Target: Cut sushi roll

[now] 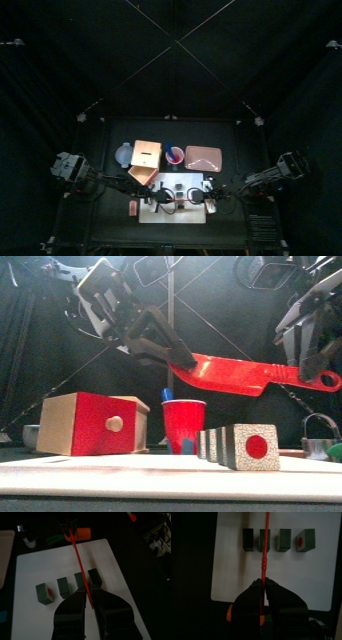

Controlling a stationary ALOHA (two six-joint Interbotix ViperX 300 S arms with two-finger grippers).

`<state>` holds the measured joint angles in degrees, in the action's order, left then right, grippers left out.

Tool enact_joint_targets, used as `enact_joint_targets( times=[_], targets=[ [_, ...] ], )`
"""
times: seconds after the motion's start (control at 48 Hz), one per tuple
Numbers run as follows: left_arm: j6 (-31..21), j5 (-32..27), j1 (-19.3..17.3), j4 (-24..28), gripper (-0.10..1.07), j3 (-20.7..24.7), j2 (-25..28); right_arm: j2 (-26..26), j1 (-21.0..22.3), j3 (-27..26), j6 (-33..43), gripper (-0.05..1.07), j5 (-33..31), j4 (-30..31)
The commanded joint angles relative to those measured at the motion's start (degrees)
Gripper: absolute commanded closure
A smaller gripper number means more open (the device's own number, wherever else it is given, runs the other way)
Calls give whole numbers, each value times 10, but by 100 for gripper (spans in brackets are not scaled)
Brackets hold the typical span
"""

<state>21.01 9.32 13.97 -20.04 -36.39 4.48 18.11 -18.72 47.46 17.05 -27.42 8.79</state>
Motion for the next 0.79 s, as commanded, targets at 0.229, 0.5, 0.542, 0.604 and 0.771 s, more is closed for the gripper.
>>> enact_joint_targets(
  times=[0.229,0.5,0.542,0.604,0.771],
  targets=[
    [2,42,-12,9,20,6,-22,63,12,22,2,62,-18,-17],
    [0,76,-12,5,8,-2,-25,126,11,12,74,61,-150,-103],
    [0,76,-12,3,8,-4,-23,137,11,9,103,61,-171,-112],
    [0,76,-12,-2,8,-4,-21,154,8,4,155,61,-191,-118],
    [0,76,-12,-4,8,-4,-18,185,12,14,332,60,-200,-120]
  ],
)
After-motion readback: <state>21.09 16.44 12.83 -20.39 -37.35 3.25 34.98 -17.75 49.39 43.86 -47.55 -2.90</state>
